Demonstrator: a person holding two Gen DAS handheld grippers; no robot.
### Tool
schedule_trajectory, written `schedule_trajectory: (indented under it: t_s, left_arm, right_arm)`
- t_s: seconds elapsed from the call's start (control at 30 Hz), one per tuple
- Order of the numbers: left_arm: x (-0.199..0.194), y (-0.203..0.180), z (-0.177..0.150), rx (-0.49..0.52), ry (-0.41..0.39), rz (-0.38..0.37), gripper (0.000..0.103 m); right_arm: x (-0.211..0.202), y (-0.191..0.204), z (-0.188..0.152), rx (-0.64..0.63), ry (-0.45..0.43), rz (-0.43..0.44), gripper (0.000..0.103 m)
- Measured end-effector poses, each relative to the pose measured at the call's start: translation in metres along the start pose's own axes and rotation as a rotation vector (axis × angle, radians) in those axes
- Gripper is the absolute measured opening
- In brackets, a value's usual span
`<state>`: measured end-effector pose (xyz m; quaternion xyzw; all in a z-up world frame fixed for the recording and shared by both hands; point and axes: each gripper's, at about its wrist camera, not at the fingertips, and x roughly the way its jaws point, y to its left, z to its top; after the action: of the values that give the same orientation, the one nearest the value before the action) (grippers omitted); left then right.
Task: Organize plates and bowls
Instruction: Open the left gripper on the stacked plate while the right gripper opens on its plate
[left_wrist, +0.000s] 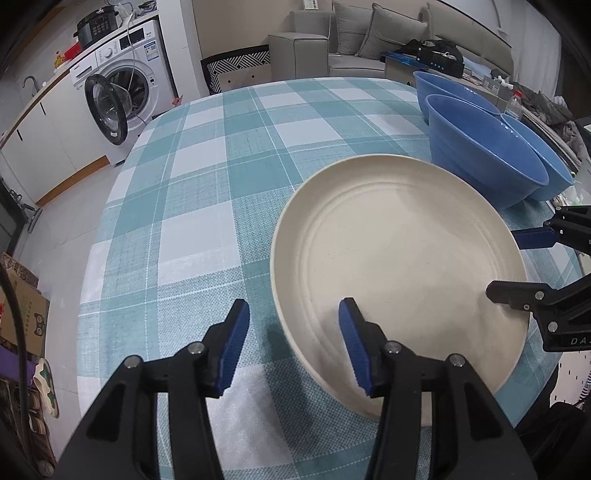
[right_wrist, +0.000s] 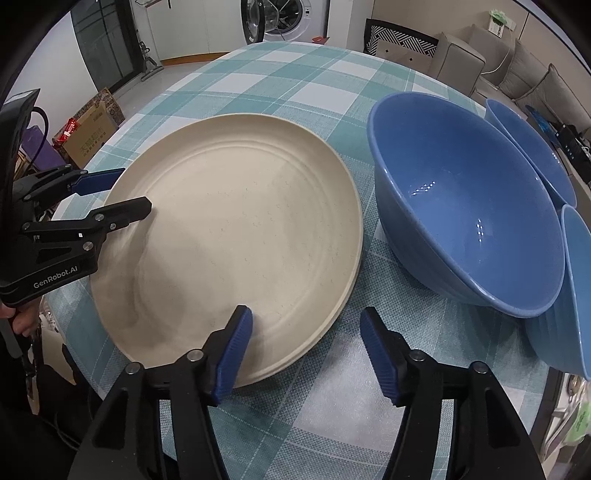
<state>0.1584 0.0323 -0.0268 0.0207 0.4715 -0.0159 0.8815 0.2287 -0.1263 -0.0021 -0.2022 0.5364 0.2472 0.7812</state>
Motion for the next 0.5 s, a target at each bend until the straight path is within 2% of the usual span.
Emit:
schedule_trajectory:
  t_s: [0.17, 0.33, 0.43, 0.5]
  left_arm:
    - [0.001, 0.000, 0.001, 0.000, 0.005, -0.006, 0.051]
    - [-0.001, 0.001, 0.001, -0.015, -0.006, -0.018, 0.051]
    - [-0.004, 0.002, 0.003, -0.024, -0.022, -0.024, 0.053]
    - [-0.007, 0.005, 0.005, -0.042, -0.033, -0.029, 0.054]
  right_arm:
    - [0.000, -0.001, -0.002, 0.001, -0.003, 0.010, 0.070]
    - [-0.004, -0.003, -0.005, 0.011, -0.014, 0.012, 0.071]
    - [-0.008, -0.007, -0.004, 0.021, -0.026, 0.016, 0.078]
    - [-0.012, -0.008, -0.004, 0.023, -0.037, 0.019, 0.079]
